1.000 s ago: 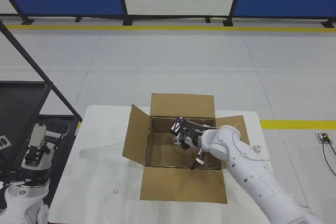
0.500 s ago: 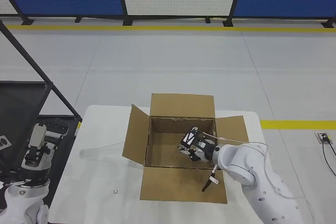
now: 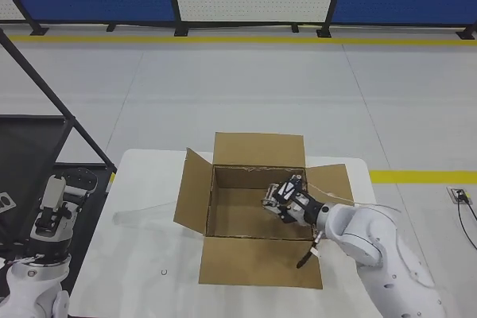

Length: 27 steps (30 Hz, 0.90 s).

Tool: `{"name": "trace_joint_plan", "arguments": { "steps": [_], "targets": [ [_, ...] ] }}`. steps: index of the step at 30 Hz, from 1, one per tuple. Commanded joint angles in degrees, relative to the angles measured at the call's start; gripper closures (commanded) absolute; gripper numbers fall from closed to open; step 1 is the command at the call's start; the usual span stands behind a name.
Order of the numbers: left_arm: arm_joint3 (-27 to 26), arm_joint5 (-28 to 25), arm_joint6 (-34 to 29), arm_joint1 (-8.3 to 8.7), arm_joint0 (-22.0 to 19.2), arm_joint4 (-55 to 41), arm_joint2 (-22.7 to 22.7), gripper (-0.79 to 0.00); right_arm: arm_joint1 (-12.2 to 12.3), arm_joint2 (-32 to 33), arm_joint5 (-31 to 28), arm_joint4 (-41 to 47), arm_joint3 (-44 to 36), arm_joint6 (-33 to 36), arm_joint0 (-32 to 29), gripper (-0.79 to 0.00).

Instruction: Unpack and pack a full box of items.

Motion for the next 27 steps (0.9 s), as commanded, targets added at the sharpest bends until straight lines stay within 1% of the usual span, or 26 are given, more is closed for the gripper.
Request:
{"name": "trace_joint_plan", "arguments": {
  "steps": [1,5,9,12,14,17,20,23,27],
  "targets": [
    [0.0,0.0,0.0,0.00,0.0,0.0,0.0,-0.785,0.9,6.1,-0.8,1.2,-3.1,-0.9,-3.4,0.000],
    [0.0,0.0,0.0,0.00,0.0,0.0,0.0,-0.785,2.5,17.9,-0.9,2.7,-9.0,-2.9,-11.7,0.000],
    [0.0,0.0,0.0,0.00,0.0,0.0,0.0,-0.785,3.5,29.4,-1.2,5.8,-13.0,-5.6,-20.8,0.000],
    [0.0,0.0,0.0,0.00,0.0,0.0,0.0,-0.785,4.0,36.4,-2.9,8.3,-14.4,-7.1,-27.5,0.000],
    [0.0,0.0,0.0,0.00,0.0,0.0,0.0,-0.785,4.1,39.9,-3.5,9.4,-14.8,-8.0,-31.4,0.000],
    [0.0,0.0,0.0,0.00,0.0,0.0,0.0,-0.785,4.3,43.0,-5.2,10.9,-14.5,-8.1,-36.1,0.000],
    [0.0,0.0,0.0,0.00,0.0,0.0,0.0,-0.785,4.7,43.7,-7.7,11.7,-13.4,-5.4,-38.7,0.000],
    [0.0,0.0,0.0,0.00,0.0,0.0,0.0,-0.785,5.2,42.3,-12.4,12.6,-12.7,-1.5,-39.6,0.000],
    [0.0,0.0,0.0,0.00,0.0,0.0,0.0,-0.785,5.9,39.8,-14.8,11.6,-11.5,2.5,-37.9,0.000]
  ]
}}
